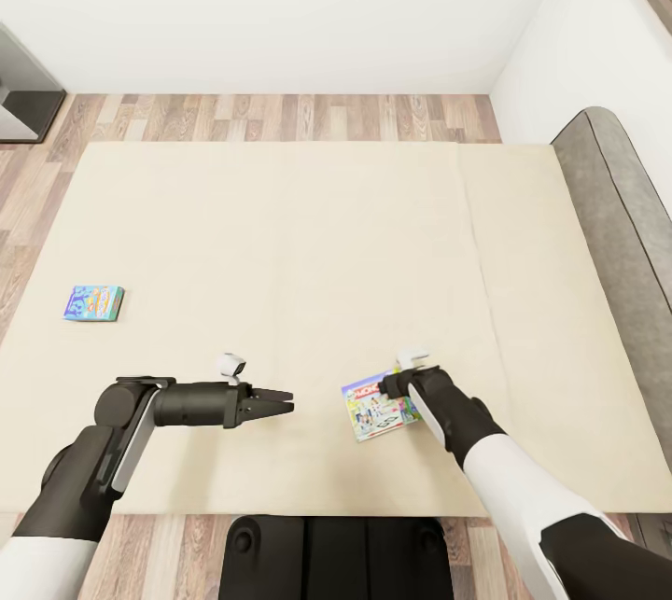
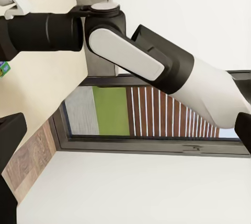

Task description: Put all the toys in the child's room - the three board games (two on the bed and one on the table), the two jigsaw puzzles on the table, and the tennis ball on the table - inside the toy box on the table in the child's room.

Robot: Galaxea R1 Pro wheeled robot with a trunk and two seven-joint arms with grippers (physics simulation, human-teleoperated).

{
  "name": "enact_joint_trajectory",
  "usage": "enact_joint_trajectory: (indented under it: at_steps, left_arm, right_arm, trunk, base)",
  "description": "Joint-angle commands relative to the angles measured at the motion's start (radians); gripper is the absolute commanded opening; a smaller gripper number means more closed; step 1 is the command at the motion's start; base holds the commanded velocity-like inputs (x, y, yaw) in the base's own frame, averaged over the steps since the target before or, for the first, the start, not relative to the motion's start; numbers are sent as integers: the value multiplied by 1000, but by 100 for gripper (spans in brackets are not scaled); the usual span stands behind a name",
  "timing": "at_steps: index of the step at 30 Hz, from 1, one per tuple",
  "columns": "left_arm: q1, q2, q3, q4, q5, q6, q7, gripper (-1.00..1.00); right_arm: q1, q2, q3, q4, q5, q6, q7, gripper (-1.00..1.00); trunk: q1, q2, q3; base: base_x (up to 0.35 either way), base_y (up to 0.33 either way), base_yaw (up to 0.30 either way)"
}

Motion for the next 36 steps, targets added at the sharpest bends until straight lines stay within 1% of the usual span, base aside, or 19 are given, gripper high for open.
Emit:
enact_joint_trajectory:
  at_steps: [1, 20, 36]
  left_arm:
    - [-1, 1, -1, 0, 3, 10, -1, 100]
    - [-1, 2, -1, 0, 3, 10, -1, 100]
    - [-1, 0, -1, 0, 3, 9, -1, 100]
  right_arm:
    - [0, 0, 4, -1, -3, 5, -2, 100]
    - [6, -1, 5, 13, -6, 4, 0, 100]
    - [8, -1, 5, 22, -5, -2, 17, 100]
  trunk:
    - [1, -2, -1]
    - [1, -2, -1]
    - [1, -2, -1]
  base:
    - [0, 0, 0]
    - [0, 0, 0]
    - [0, 0, 0]
